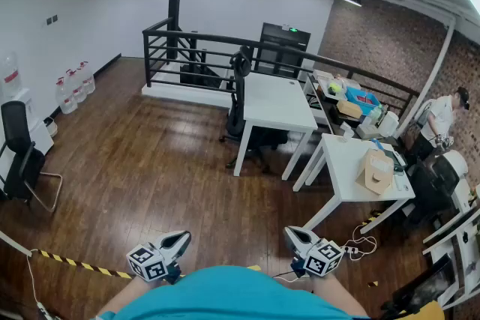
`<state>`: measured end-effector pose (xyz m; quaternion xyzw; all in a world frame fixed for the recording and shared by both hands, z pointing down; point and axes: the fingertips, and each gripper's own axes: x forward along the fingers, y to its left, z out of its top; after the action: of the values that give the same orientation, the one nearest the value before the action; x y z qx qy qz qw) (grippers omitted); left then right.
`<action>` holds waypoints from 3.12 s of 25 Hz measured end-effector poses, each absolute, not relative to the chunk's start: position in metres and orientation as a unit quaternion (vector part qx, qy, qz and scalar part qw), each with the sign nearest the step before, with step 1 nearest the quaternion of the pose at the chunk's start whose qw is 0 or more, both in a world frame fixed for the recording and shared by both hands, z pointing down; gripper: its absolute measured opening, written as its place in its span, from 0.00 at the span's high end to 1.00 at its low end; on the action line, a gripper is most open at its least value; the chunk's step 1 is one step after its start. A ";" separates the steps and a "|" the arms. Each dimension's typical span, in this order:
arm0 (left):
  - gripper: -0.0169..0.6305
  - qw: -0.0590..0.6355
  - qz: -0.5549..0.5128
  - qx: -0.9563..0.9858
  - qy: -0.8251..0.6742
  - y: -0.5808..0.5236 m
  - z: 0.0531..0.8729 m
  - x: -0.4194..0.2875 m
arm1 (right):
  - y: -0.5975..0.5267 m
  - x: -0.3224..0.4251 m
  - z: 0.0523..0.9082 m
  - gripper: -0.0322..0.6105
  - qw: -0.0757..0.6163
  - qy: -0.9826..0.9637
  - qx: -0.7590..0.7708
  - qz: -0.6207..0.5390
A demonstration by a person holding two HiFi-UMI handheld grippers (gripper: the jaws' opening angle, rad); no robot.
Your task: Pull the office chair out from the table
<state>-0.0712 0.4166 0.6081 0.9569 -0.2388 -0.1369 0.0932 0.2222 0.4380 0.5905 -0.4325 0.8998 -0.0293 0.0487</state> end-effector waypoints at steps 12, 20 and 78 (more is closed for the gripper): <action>0.94 0.095 -0.129 0.958 -0.239 0.391 0.608 -0.187 | 0.414 0.121 0.587 0.95 0.045 0.894 -0.445 -0.030; 0.94 0.098 -0.132 0.955 -0.247 0.343 0.610 -0.191 | 0.364 0.118 0.604 0.95 0.044 0.894 -0.442 -0.054; 0.94 0.054 -0.105 0.966 -0.232 -0.484 0.633 0.044 | -0.485 0.317 0.628 0.95 0.035 0.908 -0.416 0.011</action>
<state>0.0440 -0.4840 0.6326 0.9656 -0.2318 -0.1051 0.0542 0.3174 -0.4848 0.6280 -0.4164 0.9084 0.0112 0.0354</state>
